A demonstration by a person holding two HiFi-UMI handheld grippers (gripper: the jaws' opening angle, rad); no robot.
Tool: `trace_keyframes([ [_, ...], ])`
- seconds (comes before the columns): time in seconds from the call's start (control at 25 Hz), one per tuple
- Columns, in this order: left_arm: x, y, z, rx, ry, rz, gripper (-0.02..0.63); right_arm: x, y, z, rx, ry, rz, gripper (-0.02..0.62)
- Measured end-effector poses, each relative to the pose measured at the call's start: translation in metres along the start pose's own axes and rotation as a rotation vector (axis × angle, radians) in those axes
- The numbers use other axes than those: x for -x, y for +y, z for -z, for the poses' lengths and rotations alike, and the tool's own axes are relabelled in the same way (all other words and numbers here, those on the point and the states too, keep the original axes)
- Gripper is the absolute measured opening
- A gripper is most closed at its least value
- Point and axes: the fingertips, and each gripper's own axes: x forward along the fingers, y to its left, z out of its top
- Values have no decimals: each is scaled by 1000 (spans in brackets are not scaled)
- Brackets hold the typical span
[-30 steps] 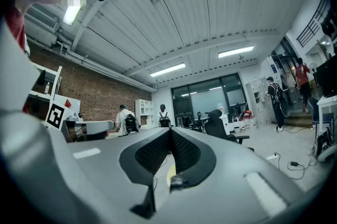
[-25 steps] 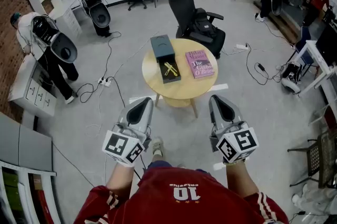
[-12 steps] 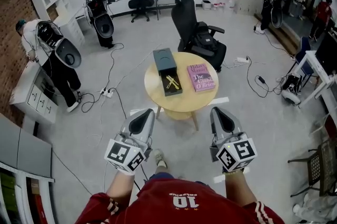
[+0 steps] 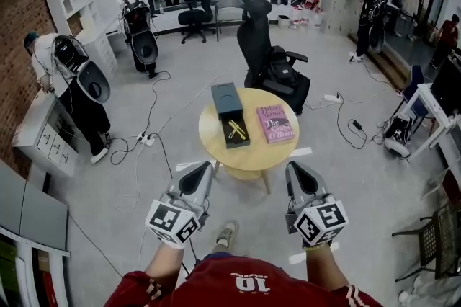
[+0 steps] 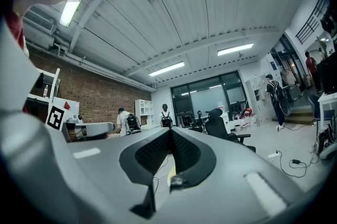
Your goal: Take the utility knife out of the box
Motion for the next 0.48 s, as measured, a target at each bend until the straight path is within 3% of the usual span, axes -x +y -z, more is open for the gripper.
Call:
trace_keyframes([
  [0.48,-48,32,9,7,25,-10,3,-43,-31,1,-18,20,-2,-11],
])
